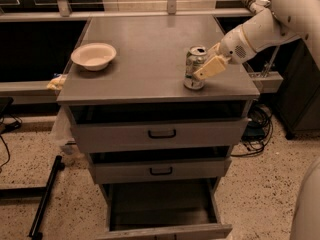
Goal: Pick 7up can from bottom drawer and place on counter
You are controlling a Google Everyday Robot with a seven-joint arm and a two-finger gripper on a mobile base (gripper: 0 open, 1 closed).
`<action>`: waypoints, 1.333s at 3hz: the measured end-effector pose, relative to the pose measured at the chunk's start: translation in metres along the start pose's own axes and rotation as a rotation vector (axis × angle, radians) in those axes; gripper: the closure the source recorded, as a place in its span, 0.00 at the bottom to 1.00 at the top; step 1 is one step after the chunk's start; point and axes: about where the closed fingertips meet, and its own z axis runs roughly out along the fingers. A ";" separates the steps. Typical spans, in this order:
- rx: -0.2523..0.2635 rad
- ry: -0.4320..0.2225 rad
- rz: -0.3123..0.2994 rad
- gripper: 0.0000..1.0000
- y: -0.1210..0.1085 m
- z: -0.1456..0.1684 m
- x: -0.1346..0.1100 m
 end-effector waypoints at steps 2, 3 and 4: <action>0.000 0.000 0.000 0.11 0.000 0.000 0.000; 0.000 0.000 0.000 0.00 0.000 0.000 0.000; 0.000 0.000 0.000 0.00 0.000 0.000 0.000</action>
Offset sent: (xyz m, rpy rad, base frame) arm 0.0000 0.0000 0.0000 0.0000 0.0000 0.0000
